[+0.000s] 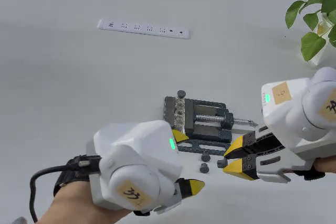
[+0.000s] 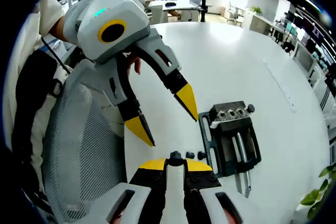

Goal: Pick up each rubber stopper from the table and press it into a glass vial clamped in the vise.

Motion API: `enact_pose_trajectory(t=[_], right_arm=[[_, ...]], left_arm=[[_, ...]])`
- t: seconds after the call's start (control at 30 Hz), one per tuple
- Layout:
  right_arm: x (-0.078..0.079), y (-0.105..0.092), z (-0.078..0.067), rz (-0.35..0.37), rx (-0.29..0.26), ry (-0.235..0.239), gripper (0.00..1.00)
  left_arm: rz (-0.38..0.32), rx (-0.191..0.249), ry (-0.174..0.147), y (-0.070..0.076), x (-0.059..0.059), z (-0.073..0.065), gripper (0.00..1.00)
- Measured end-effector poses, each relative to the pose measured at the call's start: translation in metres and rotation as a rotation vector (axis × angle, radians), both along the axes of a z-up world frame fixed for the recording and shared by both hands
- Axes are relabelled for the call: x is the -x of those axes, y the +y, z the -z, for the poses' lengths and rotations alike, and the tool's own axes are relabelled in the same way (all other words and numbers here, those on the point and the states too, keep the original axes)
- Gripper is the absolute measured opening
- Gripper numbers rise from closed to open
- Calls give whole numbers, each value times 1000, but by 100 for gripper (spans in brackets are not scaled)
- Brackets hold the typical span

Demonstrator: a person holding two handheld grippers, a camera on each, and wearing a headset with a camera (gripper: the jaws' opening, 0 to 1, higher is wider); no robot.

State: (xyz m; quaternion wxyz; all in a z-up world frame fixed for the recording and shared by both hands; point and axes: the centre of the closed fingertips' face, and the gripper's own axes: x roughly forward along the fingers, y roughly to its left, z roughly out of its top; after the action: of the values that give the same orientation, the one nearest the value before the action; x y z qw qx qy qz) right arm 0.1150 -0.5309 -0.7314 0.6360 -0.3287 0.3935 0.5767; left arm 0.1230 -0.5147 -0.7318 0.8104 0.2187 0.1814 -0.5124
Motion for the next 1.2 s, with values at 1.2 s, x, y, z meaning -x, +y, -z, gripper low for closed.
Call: enact_pose_trajectory(t=[1.2], right_arm=[[13, 7, -7, -161, 99, 10, 7]], left_arm=[[107, 4, 33, -22, 12, -6, 6]])
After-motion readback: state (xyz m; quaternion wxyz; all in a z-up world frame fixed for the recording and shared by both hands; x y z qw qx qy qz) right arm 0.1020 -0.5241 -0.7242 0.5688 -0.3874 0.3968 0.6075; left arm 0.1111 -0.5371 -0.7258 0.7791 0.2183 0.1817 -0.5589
